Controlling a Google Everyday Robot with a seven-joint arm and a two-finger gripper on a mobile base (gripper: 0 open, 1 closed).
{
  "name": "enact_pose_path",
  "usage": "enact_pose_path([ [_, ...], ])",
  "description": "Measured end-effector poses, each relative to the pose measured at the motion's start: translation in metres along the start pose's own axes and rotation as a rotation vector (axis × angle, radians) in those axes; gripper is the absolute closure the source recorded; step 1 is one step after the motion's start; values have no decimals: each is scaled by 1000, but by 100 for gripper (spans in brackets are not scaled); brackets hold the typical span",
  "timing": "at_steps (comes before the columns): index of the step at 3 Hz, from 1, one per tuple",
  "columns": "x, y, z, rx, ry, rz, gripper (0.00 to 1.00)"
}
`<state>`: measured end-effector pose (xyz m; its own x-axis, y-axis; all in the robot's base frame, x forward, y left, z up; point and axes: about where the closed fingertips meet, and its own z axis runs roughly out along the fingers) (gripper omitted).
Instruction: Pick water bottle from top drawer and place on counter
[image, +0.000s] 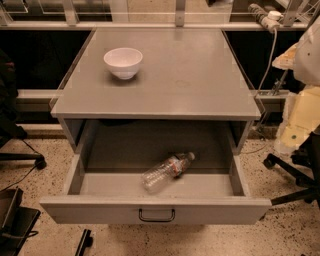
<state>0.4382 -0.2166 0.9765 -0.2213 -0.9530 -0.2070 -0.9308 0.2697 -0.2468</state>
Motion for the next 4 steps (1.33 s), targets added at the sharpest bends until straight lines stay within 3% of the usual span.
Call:
enact_pose_path([
  [1,0,0,0,0,0,0,0],
  [2,-5,-2,10,-1,-60,0,0],
  [3,-15,-4,45,-30,-192,13,0],
  [4,-28,-4,82,-89,-266,35,0],
])
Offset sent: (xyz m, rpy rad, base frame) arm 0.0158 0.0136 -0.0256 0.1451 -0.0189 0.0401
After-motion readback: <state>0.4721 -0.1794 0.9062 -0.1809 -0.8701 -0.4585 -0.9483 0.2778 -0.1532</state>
